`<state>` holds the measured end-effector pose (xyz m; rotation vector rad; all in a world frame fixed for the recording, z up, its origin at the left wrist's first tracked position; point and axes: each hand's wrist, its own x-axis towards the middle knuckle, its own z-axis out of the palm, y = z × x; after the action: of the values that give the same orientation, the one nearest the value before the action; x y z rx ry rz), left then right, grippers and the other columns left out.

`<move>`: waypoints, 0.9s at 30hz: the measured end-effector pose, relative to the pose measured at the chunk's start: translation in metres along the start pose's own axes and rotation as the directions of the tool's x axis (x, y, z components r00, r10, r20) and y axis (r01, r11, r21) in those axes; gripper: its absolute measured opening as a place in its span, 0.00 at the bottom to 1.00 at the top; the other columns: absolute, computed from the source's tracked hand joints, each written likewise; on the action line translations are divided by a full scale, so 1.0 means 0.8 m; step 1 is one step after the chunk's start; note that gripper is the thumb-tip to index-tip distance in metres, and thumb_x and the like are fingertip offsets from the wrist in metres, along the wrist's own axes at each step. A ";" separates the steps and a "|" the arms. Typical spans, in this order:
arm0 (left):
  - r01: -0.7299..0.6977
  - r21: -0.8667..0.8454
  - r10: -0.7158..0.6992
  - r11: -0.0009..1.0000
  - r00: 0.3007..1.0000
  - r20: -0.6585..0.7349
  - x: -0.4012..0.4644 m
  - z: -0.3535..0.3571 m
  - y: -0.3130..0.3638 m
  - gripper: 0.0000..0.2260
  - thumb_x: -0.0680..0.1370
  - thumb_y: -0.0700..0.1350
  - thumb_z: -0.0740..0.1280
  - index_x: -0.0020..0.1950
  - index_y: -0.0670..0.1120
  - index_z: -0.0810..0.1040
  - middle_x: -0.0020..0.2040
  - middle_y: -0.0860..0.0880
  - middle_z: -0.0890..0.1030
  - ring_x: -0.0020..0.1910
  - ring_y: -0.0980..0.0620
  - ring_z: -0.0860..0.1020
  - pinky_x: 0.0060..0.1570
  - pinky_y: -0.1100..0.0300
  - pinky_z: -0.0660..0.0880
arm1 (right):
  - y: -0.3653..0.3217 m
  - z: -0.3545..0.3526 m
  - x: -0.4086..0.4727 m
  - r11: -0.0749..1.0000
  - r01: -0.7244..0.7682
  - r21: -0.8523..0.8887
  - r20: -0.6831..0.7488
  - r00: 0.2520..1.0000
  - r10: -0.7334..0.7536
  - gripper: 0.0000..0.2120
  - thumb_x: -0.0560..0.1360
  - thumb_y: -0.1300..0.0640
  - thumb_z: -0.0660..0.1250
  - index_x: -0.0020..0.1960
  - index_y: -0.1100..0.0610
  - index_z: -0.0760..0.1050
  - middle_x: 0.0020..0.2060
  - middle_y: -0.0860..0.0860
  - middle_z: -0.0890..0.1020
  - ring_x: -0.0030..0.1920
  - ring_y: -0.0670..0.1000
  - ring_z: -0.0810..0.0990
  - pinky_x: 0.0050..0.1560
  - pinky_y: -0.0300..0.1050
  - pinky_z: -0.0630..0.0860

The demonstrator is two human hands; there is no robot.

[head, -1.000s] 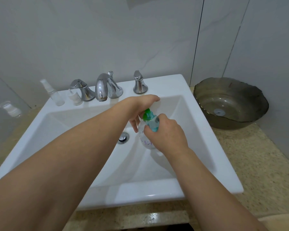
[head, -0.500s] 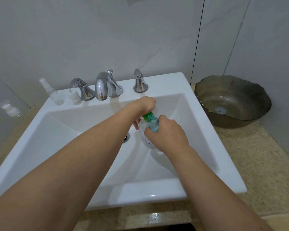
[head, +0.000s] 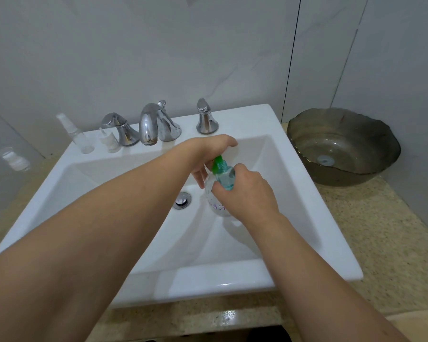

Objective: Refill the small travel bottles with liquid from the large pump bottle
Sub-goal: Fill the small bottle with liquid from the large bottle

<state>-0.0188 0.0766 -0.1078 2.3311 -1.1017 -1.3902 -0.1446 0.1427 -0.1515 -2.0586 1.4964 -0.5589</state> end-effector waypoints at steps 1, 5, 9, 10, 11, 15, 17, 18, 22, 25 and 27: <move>0.003 -0.003 -0.003 1.000 1.000 0.011 -0.002 -0.001 0.001 0.33 0.79 0.66 0.59 0.65 0.37 0.75 0.52 0.39 0.82 0.52 0.32 0.81 0.55 0.35 0.79 | 0.000 -0.001 0.000 1.000 -0.001 0.005 -0.006 1.000 0.001 0.16 0.75 0.43 0.63 0.50 0.55 0.67 0.41 0.51 0.74 0.41 0.55 0.75 0.39 0.46 0.68; 0.010 0.006 -0.010 1.000 1.000 0.007 -0.004 0.001 0.004 0.32 0.80 0.65 0.58 0.66 0.37 0.74 0.52 0.39 0.81 0.51 0.33 0.81 0.57 0.33 0.77 | -0.001 0.000 0.000 1.000 0.003 0.008 -0.021 1.000 -0.002 0.15 0.75 0.43 0.63 0.50 0.56 0.68 0.39 0.50 0.74 0.41 0.55 0.75 0.39 0.47 0.69; 0.009 0.005 -0.009 1.000 1.000 -0.027 -0.004 0.006 0.003 0.29 0.82 0.61 0.56 0.65 0.36 0.75 0.49 0.39 0.81 0.50 0.33 0.81 0.56 0.33 0.78 | 0.000 0.001 0.001 1.000 -0.005 0.002 -0.015 1.000 0.005 0.17 0.75 0.43 0.63 0.52 0.56 0.69 0.43 0.52 0.76 0.43 0.56 0.77 0.41 0.48 0.73; 0.010 0.002 -0.010 1.000 0.999 -0.033 -0.003 0.006 0.003 0.28 0.82 0.59 0.56 0.66 0.36 0.75 0.49 0.39 0.81 0.51 0.33 0.81 0.55 0.33 0.78 | 0.000 0.001 0.001 1.000 -0.004 -0.001 -0.014 1.000 0.004 0.17 0.75 0.43 0.63 0.52 0.56 0.69 0.43 0.52 0.76 0.43 0.56 0.77 0.41 0.48 0.73; 0.011 -0.003 -0.012 1.000 0.999 -0.036 -0.003 0.007 0.003 0.27 0.83 0.58 0.55 0.66 0.36 0.75 0.50 0.39 0.81 0.52 0.32 0.81 0.55 0.33 0.78 | 0.000 0.002 0.001 1.000 -0.004 -0.004 -0.012 1.000 0.003 0.17 0.75 0.43 0.63 0.52 0.56 0.69 0.43 0.52 0.77 0.43 0.56 0.77 0.41 0.48 0.73; 0.000 -0.012 -0.001 1.000 0.998 -0.066 -0.001 0.011 -0.001 0.23 0.82 0.53 0.53 0.63 0.36 0.76 0.53 0.38 0.82 0.52 0.33 0.81 0.52 0.34 0.80 | -0.001 0.002 0.002 1.000 -0.006 -0.021 0.011 1.000 0.006 0.17 0.75 0.42 0.63 0.52 0.55 0.68 0.42 0.52 0.76 0.42 0.55 0.77 0.40 0.47 0.72; -0.021 -0.018 0.019 1.000 0.993 -0.118 0.000 0.015 -0.003 0.20 0.82 0.49 0.52 0.59 0.36 0.76 0.54 0.37 0.82 0.50 0.34 0.82 0.50 0.34 0.81 | -0.001 0.002 0.002 0.999 -0.014 -0.030 0.023 1.000 0.015 0.16 0.75 0.43 0.63 0.50 0.55 0.67 0.39 0.50 0.73 0.41 0.55 0.75 0.39 0.46 0.69; -0.028 -0.019 0.025 0.999 0.989 -0.143 0.001 0.017 -0.004 0.19 0.82 0.48 0.52 0.58 0.36 0.76 0.54 0.37 0.82 0.49 0.34 0.82 0.49 0.35 0.81 | -0.001 0.002 0.002 0.999 -0.020 -0.032 0.029 0.999 0.021 0.16 0.74 0.43 0.63 0.49 0.56 0.67 0.37 0.50 0.72 0.40 0.56 0.74 0.39 0.46 0.68; -0.025 -0.033 0.019 0.999 0.986 -0.166 0.002 0.023 -0.004 0.20 0.81 0.44 0.50 0.60 0.35 0.77 0.54 0.35 0.82 0.48 0.34 0.83 0.49 0.36 0.81 | 0.001 0.004 0.003 0.999 -0.028 -0.034 0.037 0.999 0.030 0.16 0.74 0.43 0.63 0.49 0.56 0.67 0.37 0.49 0.71 0.40 0.56 0.74 0.38 0.46 0.67; -0.017 -0.038 0.010 0.999 0.986 -0.165 0.001 0.023 -0.002 0.20 0.81 0.43 0.50 0.60 0.35 0.77 0.54 0.35 0.83 0.50 0.33 0.83 0.51 0.36 0.81 | 0.002 0.005 0.004 0.999 -0.028 -0.038 0.035 0.999 0.029 0.16 0.74 0.43 0.63 0.49 0.55 0.67 0.36 0.48 0.70 0.39 0.55 0.74 0.37 0.46 0.67; -0.022 -0.035 0.016 0.999 0.986 -0.169 0.001 0.023 -0.003 0.20 0.81 0.43 0.50 0.60 0.35 0.77 0.54 0.35 0.83 0.50 0.33 0.83 0.51 0.36 0.81 | 0.002 0.006 0.004 0.999 -0.027 -0.043 0.036 0.999 0.029 0.16 0.74 0.43 0.63 0.49 0.55 0.67 0.35 0.47 0.69 0.39 0.54 0.73 0.36 0.46 0.66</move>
<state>-0.0325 0.0807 -0.1194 2.3557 -1.0380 -1.1712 -0.1419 0.1400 -0.1557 -2.0657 1.5263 -0.4797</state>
